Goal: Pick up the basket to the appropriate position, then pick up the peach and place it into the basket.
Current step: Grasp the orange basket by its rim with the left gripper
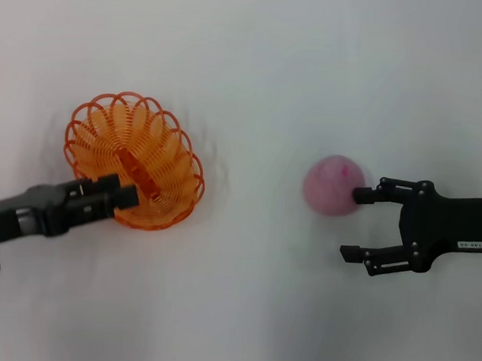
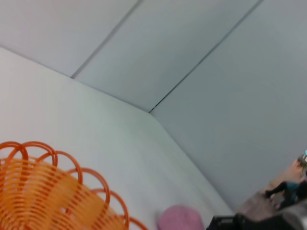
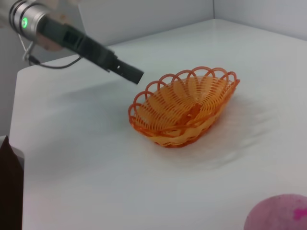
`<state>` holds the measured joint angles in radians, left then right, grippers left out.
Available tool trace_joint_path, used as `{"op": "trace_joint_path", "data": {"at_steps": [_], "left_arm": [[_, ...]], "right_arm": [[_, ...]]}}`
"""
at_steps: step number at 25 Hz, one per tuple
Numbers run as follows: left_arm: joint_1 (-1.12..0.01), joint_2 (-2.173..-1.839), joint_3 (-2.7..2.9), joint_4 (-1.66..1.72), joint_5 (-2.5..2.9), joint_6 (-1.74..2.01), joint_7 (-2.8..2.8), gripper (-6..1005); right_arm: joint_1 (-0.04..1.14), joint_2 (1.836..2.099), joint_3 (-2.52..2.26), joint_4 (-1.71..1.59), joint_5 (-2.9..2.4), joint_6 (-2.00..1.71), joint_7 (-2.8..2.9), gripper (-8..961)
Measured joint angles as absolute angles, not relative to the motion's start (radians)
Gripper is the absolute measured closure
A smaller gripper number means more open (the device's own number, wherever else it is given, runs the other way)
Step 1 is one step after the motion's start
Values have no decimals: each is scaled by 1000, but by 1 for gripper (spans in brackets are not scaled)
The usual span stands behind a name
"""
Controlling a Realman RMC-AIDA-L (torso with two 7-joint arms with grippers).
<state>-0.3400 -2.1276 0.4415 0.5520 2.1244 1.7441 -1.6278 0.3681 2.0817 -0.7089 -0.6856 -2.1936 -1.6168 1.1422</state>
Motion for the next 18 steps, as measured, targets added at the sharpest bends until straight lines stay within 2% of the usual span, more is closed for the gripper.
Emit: {"op": "trace_joint_path", "data": {"at_steps": [13,18], "left_arm": [[-403,-2098,369,754,2124,1642,-2091,264],[-414,-2108,475,890,2153,1528,-2203,264]], "right_arm": [[391,2081,-724,-686,-2219,-1614,1168,8],[399,2076,-724,-688,-2221,-1611,1175,8]]}}
